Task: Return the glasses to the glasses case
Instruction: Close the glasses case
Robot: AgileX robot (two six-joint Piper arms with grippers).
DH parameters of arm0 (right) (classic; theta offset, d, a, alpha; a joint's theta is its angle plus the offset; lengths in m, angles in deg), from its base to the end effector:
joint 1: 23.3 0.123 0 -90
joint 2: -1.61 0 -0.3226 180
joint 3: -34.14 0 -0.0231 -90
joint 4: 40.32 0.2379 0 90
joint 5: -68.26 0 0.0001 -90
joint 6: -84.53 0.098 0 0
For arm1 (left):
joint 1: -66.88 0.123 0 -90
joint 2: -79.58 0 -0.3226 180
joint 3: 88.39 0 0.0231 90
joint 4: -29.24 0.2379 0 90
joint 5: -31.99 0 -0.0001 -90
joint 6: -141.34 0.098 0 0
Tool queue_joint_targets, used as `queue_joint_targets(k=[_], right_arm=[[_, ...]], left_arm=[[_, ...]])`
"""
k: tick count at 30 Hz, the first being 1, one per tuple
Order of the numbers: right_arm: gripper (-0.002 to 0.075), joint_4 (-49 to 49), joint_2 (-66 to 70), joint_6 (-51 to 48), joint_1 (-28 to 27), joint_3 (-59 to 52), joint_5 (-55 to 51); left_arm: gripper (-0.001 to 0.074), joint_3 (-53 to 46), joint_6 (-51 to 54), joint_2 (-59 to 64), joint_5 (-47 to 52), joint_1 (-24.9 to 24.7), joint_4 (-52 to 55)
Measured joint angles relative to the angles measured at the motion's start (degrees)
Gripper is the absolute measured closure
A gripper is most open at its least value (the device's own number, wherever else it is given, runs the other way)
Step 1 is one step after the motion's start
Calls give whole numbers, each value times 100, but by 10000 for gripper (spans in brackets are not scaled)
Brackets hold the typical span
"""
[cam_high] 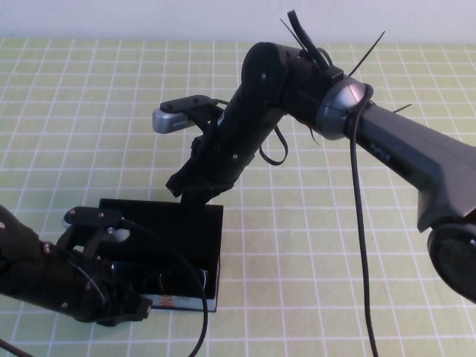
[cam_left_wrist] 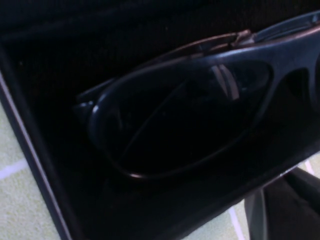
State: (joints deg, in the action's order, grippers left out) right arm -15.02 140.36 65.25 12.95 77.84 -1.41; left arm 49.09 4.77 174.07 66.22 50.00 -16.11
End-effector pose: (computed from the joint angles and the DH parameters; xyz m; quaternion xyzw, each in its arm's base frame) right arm 0.3865 0.3321 0.2520 -0.4079 0.8781 0.2304 0.0968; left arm 0.2098 -0.1047 0.2007 0.2017 0.9468 -0.2180 0.1238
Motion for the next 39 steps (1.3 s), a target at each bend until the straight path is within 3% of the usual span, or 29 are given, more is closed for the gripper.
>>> queue_joint_targets(k=[10, 19, 39], right_arm=[[737, 282, 0, -80, -7, 33, 8], [737, 7, 39, 280, -234, 43, 1002], [737, 490, 354, 161, -271, 43, 29]], left_arm=[[738, 0, 0, 0, -78, 0, 0], [738, 0, 0, 112, -126, 0, -10], [738, 0, 0, 201, -280, -10, -71]])
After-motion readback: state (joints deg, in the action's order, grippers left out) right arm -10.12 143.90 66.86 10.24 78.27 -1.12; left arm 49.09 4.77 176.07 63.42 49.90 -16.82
